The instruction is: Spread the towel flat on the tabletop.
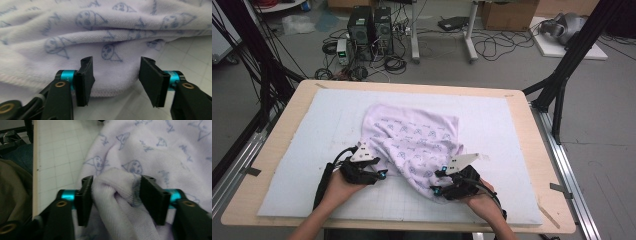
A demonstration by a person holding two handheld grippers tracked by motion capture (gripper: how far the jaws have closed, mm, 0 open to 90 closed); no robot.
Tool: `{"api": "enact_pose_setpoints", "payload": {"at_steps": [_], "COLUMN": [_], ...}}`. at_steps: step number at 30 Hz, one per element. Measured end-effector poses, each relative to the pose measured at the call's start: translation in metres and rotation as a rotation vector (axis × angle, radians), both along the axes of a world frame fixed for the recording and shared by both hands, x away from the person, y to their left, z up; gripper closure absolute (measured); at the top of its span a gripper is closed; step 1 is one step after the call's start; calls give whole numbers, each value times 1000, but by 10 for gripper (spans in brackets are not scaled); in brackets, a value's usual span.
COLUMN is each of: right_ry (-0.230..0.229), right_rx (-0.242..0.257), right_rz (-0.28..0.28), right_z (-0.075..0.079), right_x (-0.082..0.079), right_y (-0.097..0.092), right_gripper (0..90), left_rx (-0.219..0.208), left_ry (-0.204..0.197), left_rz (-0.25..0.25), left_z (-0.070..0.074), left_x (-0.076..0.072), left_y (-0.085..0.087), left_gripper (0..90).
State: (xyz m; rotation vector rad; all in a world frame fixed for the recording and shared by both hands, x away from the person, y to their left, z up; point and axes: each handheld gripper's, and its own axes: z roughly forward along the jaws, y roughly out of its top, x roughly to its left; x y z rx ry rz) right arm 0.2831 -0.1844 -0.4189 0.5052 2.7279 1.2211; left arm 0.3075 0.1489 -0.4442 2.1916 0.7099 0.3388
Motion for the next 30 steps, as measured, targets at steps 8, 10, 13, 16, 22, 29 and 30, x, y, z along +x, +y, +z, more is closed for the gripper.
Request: {"api": "enact_pose_setpoints", "payload": {"at_steps": [8,10,13,16,22,29,30], "right_ry": [-18,-21,-44,-63,-69,31,58], "right_rx": [-15,15,43,54,43,-28,-30], "right_rz": [-6,-27,-66,-111,-187,-256,-271], "right_z": [10,18,33,49,55,16,10], "right_x": [8,9,12,16,40,90,95], "right_y": [-1,-6,-16,-26,-38,-31,-31], "right_gripper": [765,765,765,765,767,762,754], "left_rx": [-25,-51,-99,-140,-192,-116,-106], "left_ry": [5,0,-10,-33,-49,7,14], "left_rz": [-60,-55,-36,-7,81,183,188], "left_z": [8,16,32,49,65,35,30], "left_x": [-1,-4,-6,-6,13,54,58], "left_y": [7,16,35,55,78,60,58], "left_gripper": [852,854,854,855,854,854,853]}}
